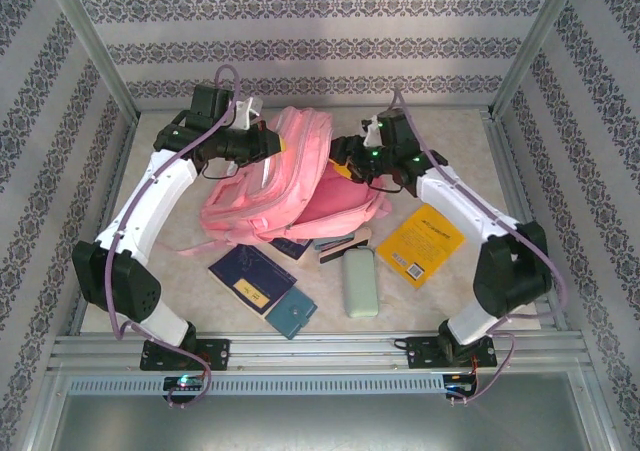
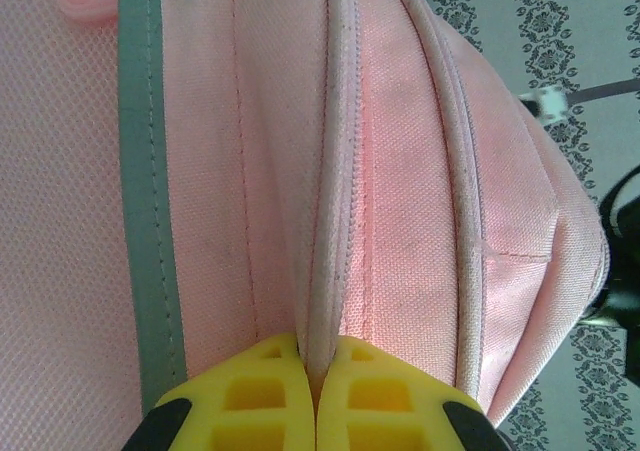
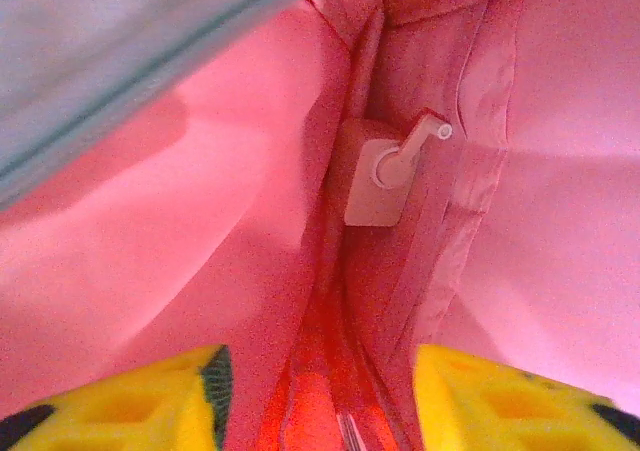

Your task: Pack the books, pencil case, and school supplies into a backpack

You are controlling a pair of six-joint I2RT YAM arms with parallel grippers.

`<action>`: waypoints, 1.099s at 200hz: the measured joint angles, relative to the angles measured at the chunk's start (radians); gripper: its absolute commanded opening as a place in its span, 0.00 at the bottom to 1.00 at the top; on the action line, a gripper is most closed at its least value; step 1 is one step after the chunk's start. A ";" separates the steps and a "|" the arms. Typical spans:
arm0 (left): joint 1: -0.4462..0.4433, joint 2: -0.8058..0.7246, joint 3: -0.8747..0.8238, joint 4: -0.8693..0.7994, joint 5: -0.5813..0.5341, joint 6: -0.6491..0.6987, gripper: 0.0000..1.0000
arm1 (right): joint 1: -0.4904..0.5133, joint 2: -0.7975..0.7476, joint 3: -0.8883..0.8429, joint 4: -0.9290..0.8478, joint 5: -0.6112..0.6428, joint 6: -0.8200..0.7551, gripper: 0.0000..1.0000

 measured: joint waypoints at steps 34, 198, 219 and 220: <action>0.000 0.000 0.000 -0.002 -0.008 0.000 0.00 | 0.030 -0.113 0.017 -0.172 0.088 -0.148 0.74; 0.000 0.000 0.001 0.000 -0.026 -0.039 0.00 | 0.422 -0.245 -0.463 -0.540 0.511 -0.314 0.98; 0.000 0.000 0.001 0.000 -0.026 -0.042 0.00 | 0.426 -0.186 -0.464 -0.491 0.510 -0.287 0.98; 0.000 0.000 0.001 0.000 -0.026 -0.042 0.00 | 0.426 -0.183 -0.464 -0.488 0.511 -0.286 0.98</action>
